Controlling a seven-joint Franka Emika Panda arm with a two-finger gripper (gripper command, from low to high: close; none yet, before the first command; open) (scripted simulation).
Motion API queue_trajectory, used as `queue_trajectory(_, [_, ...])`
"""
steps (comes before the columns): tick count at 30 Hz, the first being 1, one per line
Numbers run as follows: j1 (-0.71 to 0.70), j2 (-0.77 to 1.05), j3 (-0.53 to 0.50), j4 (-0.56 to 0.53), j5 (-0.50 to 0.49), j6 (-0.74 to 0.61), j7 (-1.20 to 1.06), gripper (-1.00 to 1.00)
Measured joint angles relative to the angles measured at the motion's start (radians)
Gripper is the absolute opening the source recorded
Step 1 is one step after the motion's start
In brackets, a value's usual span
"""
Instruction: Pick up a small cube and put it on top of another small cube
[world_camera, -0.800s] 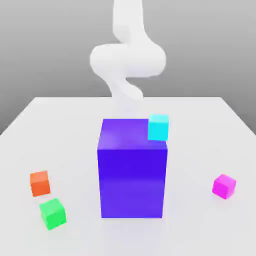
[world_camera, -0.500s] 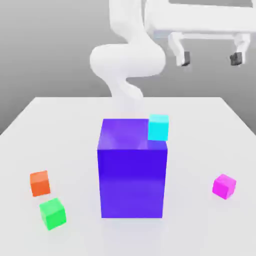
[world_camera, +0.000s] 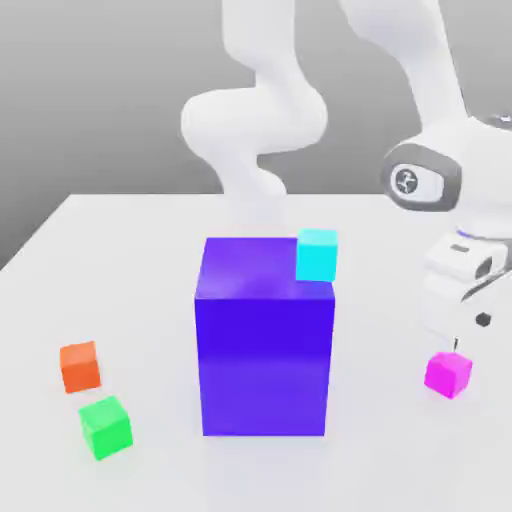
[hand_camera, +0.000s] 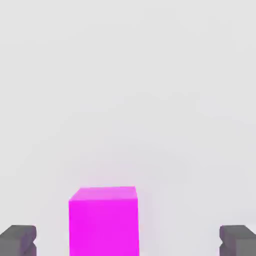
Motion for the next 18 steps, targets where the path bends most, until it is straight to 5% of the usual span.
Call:
queue_trajectory(4, [0.122, 0.144, -0.149, 0.031, -0.135, 0.108, 0.104, 0.0])
queue_trajectory(5, [0.145, 0.165, -0.176, 0.036, -0.149, 0.125, 0.115, -1.0])
queue_trajectory(12, [0.144, 0.164, -0.174, 0.035, -0.151, 0.125, 0.117, -1.0])
queue_trajectory(18, [0.038, -0.03, -0.021, -0.01, 0.057, -0.021, -0.041, -1.0])
